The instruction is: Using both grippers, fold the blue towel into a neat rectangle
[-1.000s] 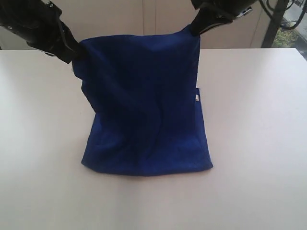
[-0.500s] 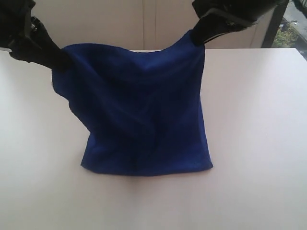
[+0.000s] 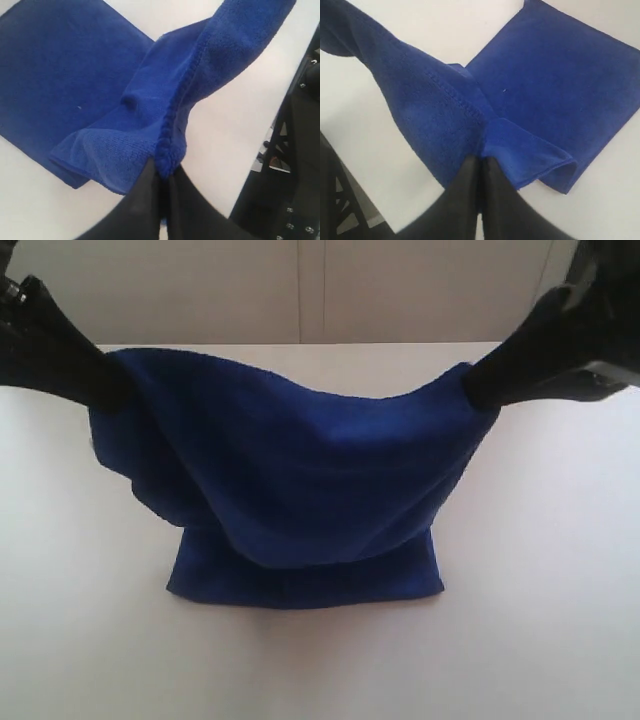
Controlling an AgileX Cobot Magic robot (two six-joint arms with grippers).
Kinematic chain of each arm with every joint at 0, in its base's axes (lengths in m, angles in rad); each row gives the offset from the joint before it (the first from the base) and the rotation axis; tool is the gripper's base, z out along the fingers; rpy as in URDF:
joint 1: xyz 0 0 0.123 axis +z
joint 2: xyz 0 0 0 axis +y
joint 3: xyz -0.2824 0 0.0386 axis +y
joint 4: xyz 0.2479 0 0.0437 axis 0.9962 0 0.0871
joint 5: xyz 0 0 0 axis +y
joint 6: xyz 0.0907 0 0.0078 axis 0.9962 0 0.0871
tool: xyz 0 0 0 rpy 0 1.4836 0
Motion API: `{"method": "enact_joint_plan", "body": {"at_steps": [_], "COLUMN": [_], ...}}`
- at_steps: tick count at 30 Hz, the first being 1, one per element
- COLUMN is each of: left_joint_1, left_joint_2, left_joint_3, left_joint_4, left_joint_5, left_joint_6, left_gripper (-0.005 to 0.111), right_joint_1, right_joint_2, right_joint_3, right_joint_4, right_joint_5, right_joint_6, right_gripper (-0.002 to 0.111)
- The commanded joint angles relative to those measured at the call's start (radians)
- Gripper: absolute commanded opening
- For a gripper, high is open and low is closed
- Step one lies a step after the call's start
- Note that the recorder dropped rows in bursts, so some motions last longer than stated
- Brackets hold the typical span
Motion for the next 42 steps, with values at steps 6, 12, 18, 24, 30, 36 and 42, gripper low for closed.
{"method": "enact_joint_plan", "body": {"at_steps": [6,12,18,24,30,36,42], "left_joint_1": [0.001,0.001,0.001,0.001,0.001,0.001,0.001], "left_joint_2": [-0.136,-0.195,-0.196,-0.194,-0.185,-0.156,-0.114], "left_joint_3": [0.096,0.124,0.177,0.176,0.176,0.176,0.237], "left_joint_4": [-0.129,-0.129,-0.129,-0.151,-0.062,-0.041,-0.043], "left_joint_5": [0.089,0.089,0.089,0.089,0.083,0.014,-0.128], "left_joint_6": [-0.032,-0.101,-0.136,-0.134,-0.115,-0.044,0.023], "left_gripper": [0.0,0.0,0.0,0.0,0.0,0.0,0.0], "right_joint_1": [0.0,0.0,0.0,0.0,0.0,0.0,0.0], "right_joint_2": [-0.129,-0.172,-0.17,-0.17,-0.163,-0.103,-0.033], "right_joint_3": [0.068,0.109,0.131,0.131,0.131,0.131,0.131], "right_joint_4": [0.112,0.123,0.123,0.083,-0.006,-0.018,-0.028], "right_joint_5": [0.077,0.098,0.08,0.035,-0.053,-0.104,-0.179], "right_joint_6": [0.003,0.013,0.013,0.013,0.013,0.013,0.005], "right_gripper": [0.0,0.0,0.0,0.0,0.0,0.0,0.0]}}
